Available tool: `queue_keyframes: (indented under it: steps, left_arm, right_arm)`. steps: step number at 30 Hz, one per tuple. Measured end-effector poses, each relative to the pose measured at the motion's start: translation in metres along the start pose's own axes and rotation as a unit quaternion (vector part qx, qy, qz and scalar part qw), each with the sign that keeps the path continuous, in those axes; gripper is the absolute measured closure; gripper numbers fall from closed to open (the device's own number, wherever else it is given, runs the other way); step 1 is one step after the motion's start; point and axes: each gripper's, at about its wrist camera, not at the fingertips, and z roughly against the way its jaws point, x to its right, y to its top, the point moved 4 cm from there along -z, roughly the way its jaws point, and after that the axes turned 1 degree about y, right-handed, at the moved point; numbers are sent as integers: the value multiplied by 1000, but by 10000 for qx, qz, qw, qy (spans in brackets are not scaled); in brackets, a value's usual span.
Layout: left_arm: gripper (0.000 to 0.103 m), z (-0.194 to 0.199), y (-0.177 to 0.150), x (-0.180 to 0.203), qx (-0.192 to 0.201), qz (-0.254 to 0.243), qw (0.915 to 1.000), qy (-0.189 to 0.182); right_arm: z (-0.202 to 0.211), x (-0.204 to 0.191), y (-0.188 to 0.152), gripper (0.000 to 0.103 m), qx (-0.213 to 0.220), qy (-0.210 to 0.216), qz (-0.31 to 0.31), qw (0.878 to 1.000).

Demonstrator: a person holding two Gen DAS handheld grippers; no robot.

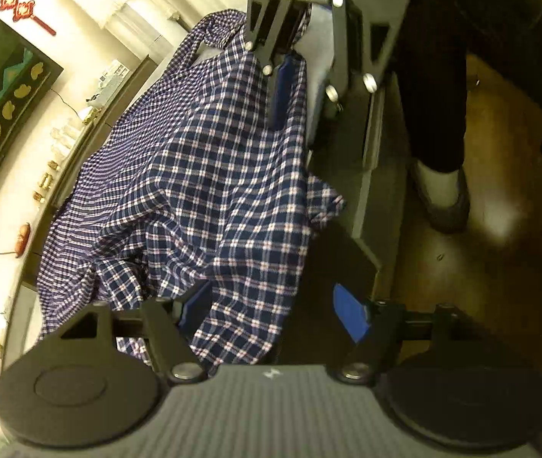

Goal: Fold clothes

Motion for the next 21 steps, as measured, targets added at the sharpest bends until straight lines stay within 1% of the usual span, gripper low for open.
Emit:
queue_keyframes:
  steps: [1,2,5,9,11,12,13,15,16,19,21]
  left_arm:
    - [35,-1,-1,-1,-4,-19,10000,54]
    - [35,-1,-1,-4,6,7,10000,97]
    - [35,3,2,-13,99,156,9996,208]
    - [35,3,11,-30,225,385,9982,408]
    - [58,3,15,-43,264,627,9966,470]
    - [87,3,18,-53,295,828,9951,460]
    - [98,5,21,-65,336,1056,9929,441]
    - [100,9,26,-87,416,1510,9868,403]
    - [100,13,29,-99,492,1746,9825,419]
    - [100,33,42,-132,794,2481,9651,278]
    - [100,47,54,-144,988,2819,9542,178]
  right_arm:
    - [3,2,-1,103,114,68,-122,9998]
    - [6,4,0,103,202,17,-163,9997]
    - [20,15,6,103,536,-258,-351,9976]
    - [41,36,15,103,1077,-427,-884,9893]
    - [47,49,21,103,1261,-517,-1179,9836]
    - [50,56,23,103,1341,-566,-1312,9806]
    - [53,64,25,103,1426,-630,-1462,9769]
    - [59,80,30,103,1595,-757,-1762,9684]
    - [63,89,31,103,1676,-829,-1907,9637]
    - [71,114,32,103,1898,-1020,-2339,9481]
    - [71,122,29,103,1909,-1212,-2550,9401]
